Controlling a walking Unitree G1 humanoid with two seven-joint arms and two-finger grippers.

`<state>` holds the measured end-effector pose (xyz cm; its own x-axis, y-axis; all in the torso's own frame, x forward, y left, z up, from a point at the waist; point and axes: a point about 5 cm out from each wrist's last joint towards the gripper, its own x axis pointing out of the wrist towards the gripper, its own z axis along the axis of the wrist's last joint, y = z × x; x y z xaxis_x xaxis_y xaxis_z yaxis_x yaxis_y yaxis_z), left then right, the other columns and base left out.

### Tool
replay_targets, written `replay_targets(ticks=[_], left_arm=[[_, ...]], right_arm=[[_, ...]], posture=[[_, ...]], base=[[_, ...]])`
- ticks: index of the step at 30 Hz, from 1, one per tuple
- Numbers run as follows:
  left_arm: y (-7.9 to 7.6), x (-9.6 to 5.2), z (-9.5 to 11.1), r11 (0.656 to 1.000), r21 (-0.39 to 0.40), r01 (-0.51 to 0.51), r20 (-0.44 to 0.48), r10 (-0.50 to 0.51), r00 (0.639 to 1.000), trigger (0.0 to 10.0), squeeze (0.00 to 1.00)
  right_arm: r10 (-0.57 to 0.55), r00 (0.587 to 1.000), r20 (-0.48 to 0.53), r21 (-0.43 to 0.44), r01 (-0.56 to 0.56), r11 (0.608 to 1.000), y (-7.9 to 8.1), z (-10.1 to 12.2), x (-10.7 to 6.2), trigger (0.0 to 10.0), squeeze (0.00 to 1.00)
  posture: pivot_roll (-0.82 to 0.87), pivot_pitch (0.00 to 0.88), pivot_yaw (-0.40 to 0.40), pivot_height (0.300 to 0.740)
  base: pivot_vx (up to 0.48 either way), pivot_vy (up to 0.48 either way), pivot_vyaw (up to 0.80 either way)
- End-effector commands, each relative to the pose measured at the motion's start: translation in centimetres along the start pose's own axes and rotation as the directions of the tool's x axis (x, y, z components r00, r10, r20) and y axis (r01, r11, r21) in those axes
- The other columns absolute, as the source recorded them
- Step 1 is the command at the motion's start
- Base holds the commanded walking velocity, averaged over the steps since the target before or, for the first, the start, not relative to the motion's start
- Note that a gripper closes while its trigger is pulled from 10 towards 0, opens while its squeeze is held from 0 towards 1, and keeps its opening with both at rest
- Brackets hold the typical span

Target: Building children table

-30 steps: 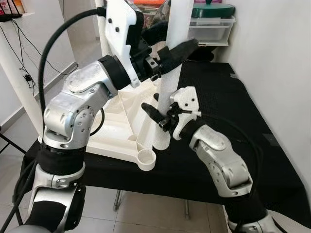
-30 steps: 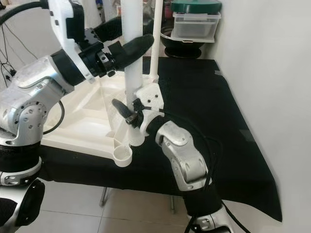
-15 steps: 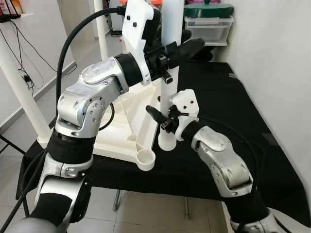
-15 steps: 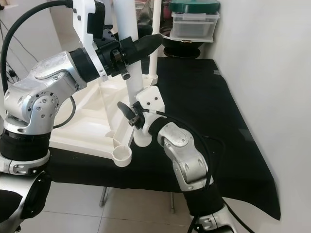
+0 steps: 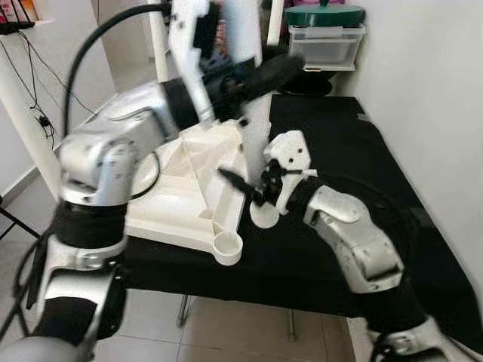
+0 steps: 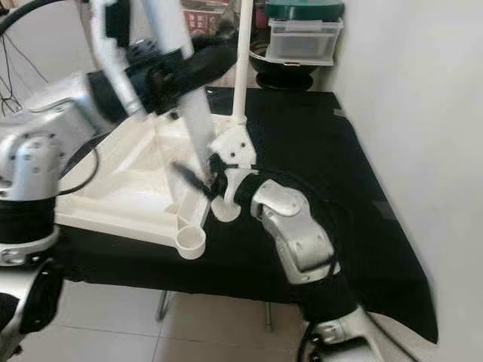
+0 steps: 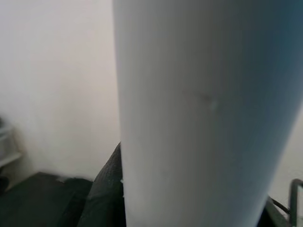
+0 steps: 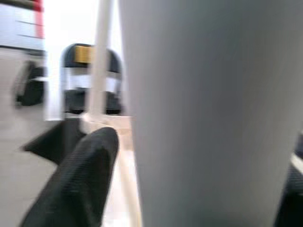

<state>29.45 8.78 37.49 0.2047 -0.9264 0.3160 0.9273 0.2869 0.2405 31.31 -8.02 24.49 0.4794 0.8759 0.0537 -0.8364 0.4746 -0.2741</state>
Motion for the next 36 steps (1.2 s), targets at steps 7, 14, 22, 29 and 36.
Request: replay_targets(ticks=[7,14,22,29,36], left_arm=[[-1.6,0.8,-0.1,0.962,-0.087,0.259,0.018,-0.259,0.966,0.0,0.0],[-1.7,2.0,-0.3,0.939,-0.073,0.336,0.015,-0.336,0.942,0.0,0.0],[-1.8,2.6,-0.6,0.917,-0.074,0.393,0.015,-0.393,0.919,0.0,0.0],[-1.6,3.3,0.0,0.904,-0.045,0.425,0.02,-0.424,0.905,0.0,0.0],[-1.3,3.7,0.6,0.898,-0.013,0.439,0.015,-0.439,0.898,0.0,0.0]], right_arm=[[0.294,0.956,0.015,0.061,-0.295,0.954,1.1,0.4,1.2,10.0,0.0],[0.404,0.914,-0.03,0.112,-0.398,0.91,2.8,-0.8,3.8,10.0,0.0],[0.559,0.829,0.017,0.196,-0.551,0.811,5.2,-1.3,4.2,0.0,0.0],[0.591,0.804,0.056,0.227,-0.587,0.777,6.0,-1.4,4.2,0.0,0.0],[0.604,0.796,0.047,0.26,-0.593,0.762,6.3,-1.6,4.2,0.0,0.0]], posture=[[0.03,0.0,-0.052,0.74],[0.02,0.0,-0.053,0.74],[0.01,0.0,-0.048,0.74],[0.01,0.0,-0.044,0.74],[0.01,0.0,-0.043,0.74]], base=[[0.0,0.0,0.0],[0.0,0.0,0.0],[0.0,0.0,0.0],[0.0,0.0,0.0],[0.0,0.0,0.0]])
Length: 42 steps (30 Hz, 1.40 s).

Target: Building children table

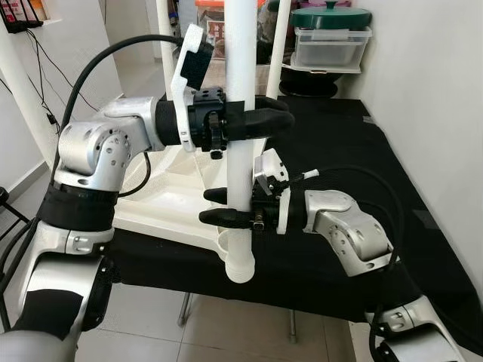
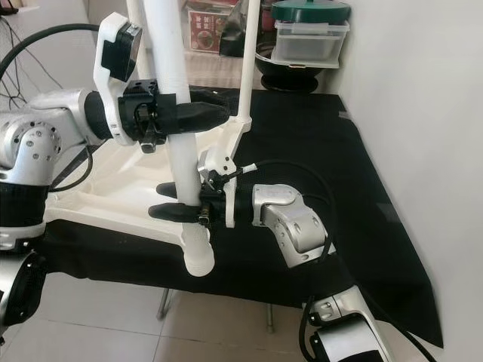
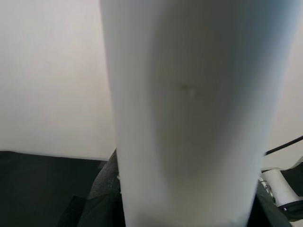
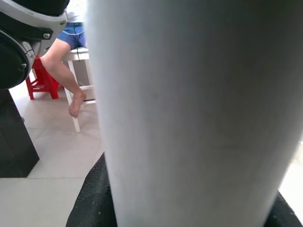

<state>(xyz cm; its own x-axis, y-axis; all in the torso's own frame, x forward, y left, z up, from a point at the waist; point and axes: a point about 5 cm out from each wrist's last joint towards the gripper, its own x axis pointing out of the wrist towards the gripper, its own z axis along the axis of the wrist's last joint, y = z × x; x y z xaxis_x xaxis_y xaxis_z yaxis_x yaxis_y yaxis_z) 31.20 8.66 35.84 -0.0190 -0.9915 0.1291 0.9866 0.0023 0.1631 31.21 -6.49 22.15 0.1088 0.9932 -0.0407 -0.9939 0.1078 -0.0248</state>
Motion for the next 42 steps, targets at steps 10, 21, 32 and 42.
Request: replay_targets(ticks=[10,21,32,42], left_arm=[[-0.6,3.4,5.7,0.977,0.211,-0.017,0.29,-0.046,0.956,10.0,1.0],[-2.3,-4.2,13.7,0.944,0.22,-0.247,0.569,0.082,0.818,10.0,1.0],[-4.0,-8.2,5.1,0.806,-0.008,-0.591,0.425,0.538,0.728,10.0,0.93],[-8.7,-8.3,-9.4,0.505,-0.387,-0.772,0.024,0.842,0.539,10.0,0.0]], right_arm=[[0.017,0.996,0.092,0.052,-0.022,0.998,0.7,1.5,4.1,0.0,0.0],[-0.355,0.908,0.221,0.013,0.362,0.932,-3.5,4.5,-1.2,0.0,0.0],[-0.618,0.737,0.274,0.074,0.624,0.778,-6.2,5.8,-4.4,10.0,0.0],[-0.432,0.822,0.371,0.059,0.443,0.895,-4.0,7.1,-4.9,10.0,0.0]], posture=[[0.01,0.0,-0.043,0.74],[0.02,0.011,-0.042,0.74],[0.06,0.097,-0.063,0.74],[0.09,0.167,-0.069,0.74]], base=[[0.0,0.0,0.0],[0.0,0.0,0.0],[0.0,0.0,0.0],[0.0,0.0,0.0]])
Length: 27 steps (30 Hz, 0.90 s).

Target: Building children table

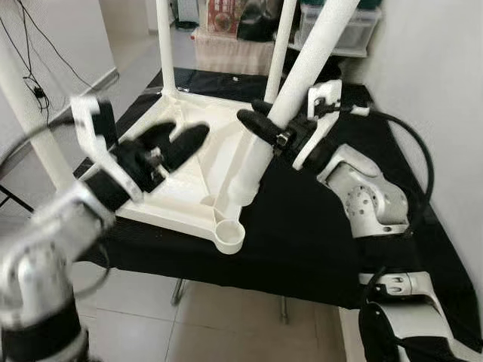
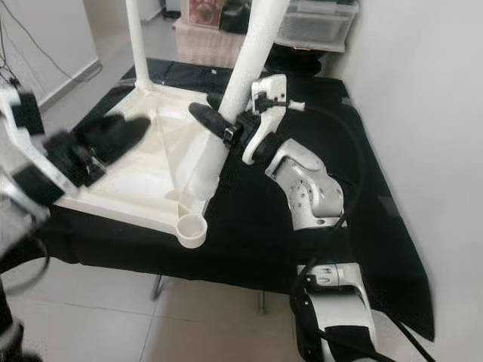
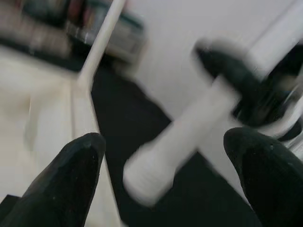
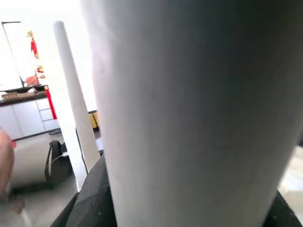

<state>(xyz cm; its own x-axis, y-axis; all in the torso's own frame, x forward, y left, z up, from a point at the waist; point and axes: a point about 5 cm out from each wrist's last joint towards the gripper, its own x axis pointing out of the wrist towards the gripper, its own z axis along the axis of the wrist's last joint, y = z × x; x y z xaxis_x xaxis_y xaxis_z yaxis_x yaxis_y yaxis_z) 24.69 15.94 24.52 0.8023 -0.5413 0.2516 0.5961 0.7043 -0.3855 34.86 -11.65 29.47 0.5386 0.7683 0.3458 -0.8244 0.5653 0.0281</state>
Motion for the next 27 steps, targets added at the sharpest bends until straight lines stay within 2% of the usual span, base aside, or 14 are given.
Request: replay_targets(ticks=[1,5,6,8,11,12,14,17,21,24,25,26,27], left_arm=[[-0.3,-0.3,-0.4,1.0,-0.004,-0.025,-0.013,0.025,1.0,10.0,0.0],[0.0,-1.9,-2.7,0.988,-0.01,-0.156,-0.112,0.154,0.982,10.0,0.0],[-0.3,-2.3,-3.3,0.984,0.023,-0.177,-0.138,0.178,0.974,10.0,0.0],[-0.6,-2.5,-3.6,0.982,0.044,-0.185,-0.151,0.19,0.97,10.0,0.0],[-1.9,-4.1,-6.4,0.976,0.134,-0.174,-0.285,0.206,0.936,10.0,0.0],[-1.9,-4.1,-6.4,0.976,0.134,-0.174,-0.285,0.206,0.936,10.0,0.0],[-2.6,-4.9,-7.7,0.978,0.119,-0.168,-0.334,0.199,0.921,10.0,0.0],[-2.8,-5.3,-8.2,0.979,0.088,-0.186,-0.348,0.205,0.915,10.0,0.0],[-2.8,-5.5,-8.5,0.975,0.101,-0.199,-0.361,0.222,0.906,10.0,0.0],[-2.4,-5.6,-8.4,0.964,0.186,-0.189,-0.351,0.244,0.904,10.0,0.0],[-2.4,-5.6,-8.4,0.964,0.186,-0.189,-0.351,0.244,0.904,10.0,0.0],[-2.3,-5.7,-8.4,0.951,0.262,-0.164,-0.348,0.252,0.903,10.0,0.0],[-2.3,-5.7,-8.4,0.951,0.262,-0.164,-0.348,0.252,0.903,10.0,0.0]], right_arm=[[0.033,0.999,0.002,0.002,-0.033,0.999,0.4,0.0,0.0,10.0,0.0],[0.041,0.998,-0.042,-0.009,-0.042,0.999,0.5,-0.5,0.1,10.0,0.0],[0.039,0.998,-0.052,-0.009,-0.04,0.999,0.5,-0.7,0.0,10.0,0.0],[0.037,0.998,-0.058,-0.01,-0.038,0.999,0.5,-0.8,0.0,10.0,0.0],[0.056,0.997,-0.053,0.009,-0.055,0.998,1.0,-0.9,-0.5,10.0,0.0],[0.056,0.997,-0.053,0.009,-0.055,0.998,1.0,-0.9,-0.5,10.0,0.0],[0.077,0.996,-0.049,0.016,-0.077,0.997,1.4,-0.9,-0.8,10.0,0.0],[0.1,0.994,-0.051,0.012,-0.1,0.995,1.6,-0.9,-1.1,10.0,0.0],[0.103,0.993,-0.053,0.01,-0.103,0.995,1.7,-0.9,-1.2,10.0,0.0],[0.094,0.994,-0.048,0.008,-0.094,0.996,1.6,-0.8,-1.4,10.0,0.0],[0.094,0.994,-0.048,0.008,-0.094,0.996,1.6,-0.8,-1.4,10.0,0.0],[0.096,0.995,-0.016,0.002,-0.096,0.995,1.5,-0.5,-1.5,10.0,0.0],[0.096,0.995,-0.016,0.002,-0.096,0.995,1.5,-0.5,-1.5,10.0,0.0]], posture=[[0.09,0.167,-0.069,0.74],[0.09,0.197,-0.074,0.74],[0.09,0.207,-0.068,0.74],[0.09,0.207,-0.068,0.74],[0.08,0.221,-0.053,0.74],[0.08,0.221,-0.053,0.74],[0.08,0.229,-0.047,0.74],[0.08,0.234,-0.042,0.74],[0.08,0.234,-0.034,0.74],[0.08,0.233,-0.026,0.74],[0.08,0.233,-0.026,0.74],[0.08,0.232,-0.023,0.74],[0.08,0.232,-0.023,0.74]], base=[[0.0,0.0,0.0],[0.0,0.118,0.0],[0.0,0.476,0.0],[0.0,0.476,0.0],[0.0,0.406,0.0],[0.0,0.274,0.0],[0.0,0.0,0.0],[0.0,0.0,0.0],[0.0,0.0,0.0],[0.0,0.0,0.0],[0.0,0.0,0.0],[0.0,0.0,0.0],[0.0,0.0,0.0]])
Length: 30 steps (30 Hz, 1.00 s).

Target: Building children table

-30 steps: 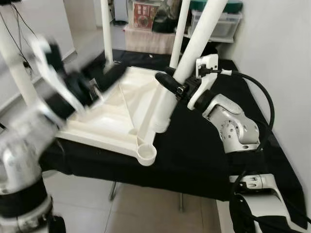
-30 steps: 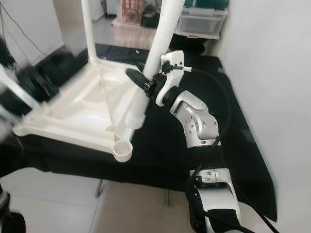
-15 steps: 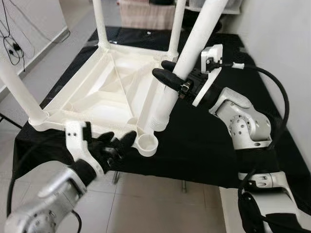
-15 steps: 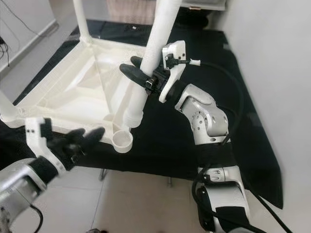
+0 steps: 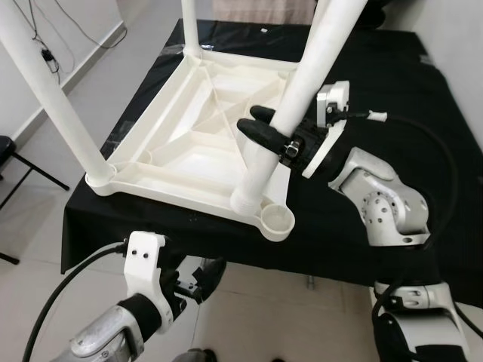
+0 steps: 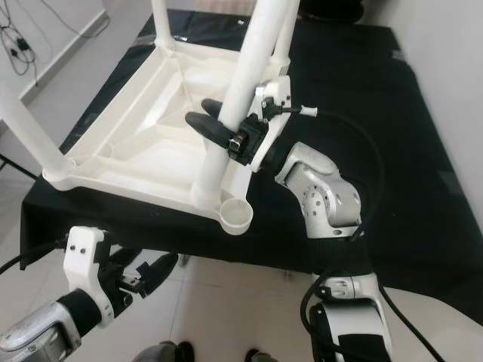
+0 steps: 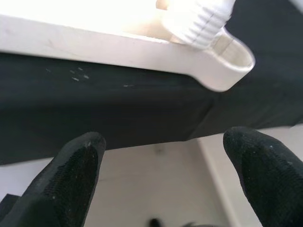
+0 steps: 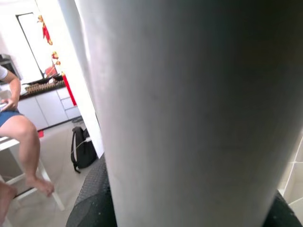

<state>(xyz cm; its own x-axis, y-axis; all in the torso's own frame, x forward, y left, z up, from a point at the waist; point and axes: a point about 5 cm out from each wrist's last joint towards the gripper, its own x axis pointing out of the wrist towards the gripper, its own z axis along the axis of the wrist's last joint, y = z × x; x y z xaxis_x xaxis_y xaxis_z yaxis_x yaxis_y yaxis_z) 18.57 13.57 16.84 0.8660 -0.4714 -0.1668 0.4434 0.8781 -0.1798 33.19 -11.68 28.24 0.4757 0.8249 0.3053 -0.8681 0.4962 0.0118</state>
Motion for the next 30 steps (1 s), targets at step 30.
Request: replay_targets(ticks=[30], left_arm=[[-2.5,-0.8,-1.1,0.971,0.19,0.146,0.111,-0.169,0.979,10.0,0.0]], right_arm=[[0.664,0.7,-0.261,-0.104,-0.704,0.702,0.7,3.5,1.1,10.0,0.0]], posture=[[0.11,0.328,-0.016,0.74]], base=[[0.0,0.0,0.0]])
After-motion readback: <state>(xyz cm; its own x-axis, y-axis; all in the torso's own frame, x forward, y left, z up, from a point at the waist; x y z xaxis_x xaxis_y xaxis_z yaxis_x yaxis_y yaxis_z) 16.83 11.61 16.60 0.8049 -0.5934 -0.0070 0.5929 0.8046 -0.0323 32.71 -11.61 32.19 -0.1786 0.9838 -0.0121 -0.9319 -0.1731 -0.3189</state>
